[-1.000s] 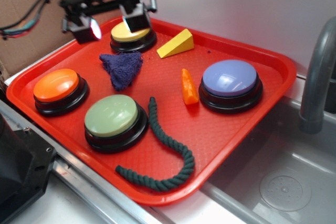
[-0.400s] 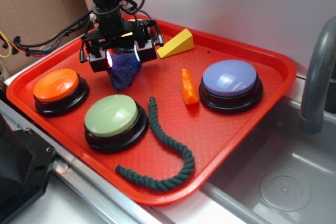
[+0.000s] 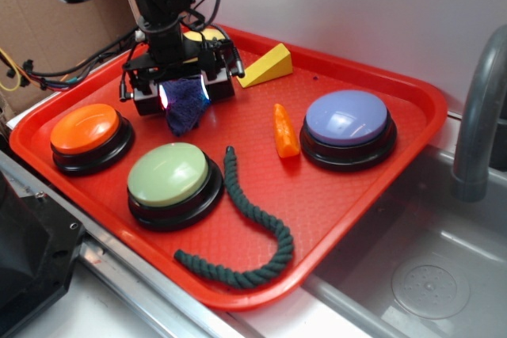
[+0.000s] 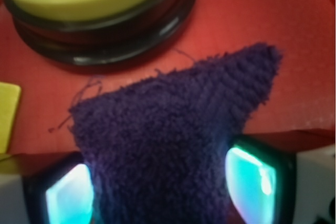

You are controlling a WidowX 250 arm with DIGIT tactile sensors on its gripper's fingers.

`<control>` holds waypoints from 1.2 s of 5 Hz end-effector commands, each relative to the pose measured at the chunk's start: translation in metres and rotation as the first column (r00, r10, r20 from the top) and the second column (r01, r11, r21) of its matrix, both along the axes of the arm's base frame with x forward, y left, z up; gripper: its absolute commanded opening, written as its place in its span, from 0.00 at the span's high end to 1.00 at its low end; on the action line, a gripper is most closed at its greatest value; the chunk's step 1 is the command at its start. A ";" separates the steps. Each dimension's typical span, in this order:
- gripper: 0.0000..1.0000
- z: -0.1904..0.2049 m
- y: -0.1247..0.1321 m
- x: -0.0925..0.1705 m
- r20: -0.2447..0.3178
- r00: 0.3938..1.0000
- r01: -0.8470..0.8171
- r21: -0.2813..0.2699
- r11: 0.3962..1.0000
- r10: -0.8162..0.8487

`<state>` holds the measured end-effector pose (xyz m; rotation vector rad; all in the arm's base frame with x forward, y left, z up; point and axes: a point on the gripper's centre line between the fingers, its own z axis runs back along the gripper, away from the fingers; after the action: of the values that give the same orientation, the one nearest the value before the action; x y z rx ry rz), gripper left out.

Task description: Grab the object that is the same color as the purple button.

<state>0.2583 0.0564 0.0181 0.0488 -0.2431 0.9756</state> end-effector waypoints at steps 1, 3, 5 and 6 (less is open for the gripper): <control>1.00 0.016 0.016 0.001 0.070 0.997 -0.010 -0.044 0.999 0.013; 1.00 0.040 0.011 0.008 0.054 0.995 0.081 -0.043 0.996 -0.079; 1.00 0.102 -0.013 0.018 0.023 0.953 0.302 0.002 0.953 -0.302; 1.00 0.137 -0.031 0.017 0.015 0.892 0.453 -0.010 0.892 -0.452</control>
<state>0.2698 0.0161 0.1350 -0.0140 -0.1779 0.5118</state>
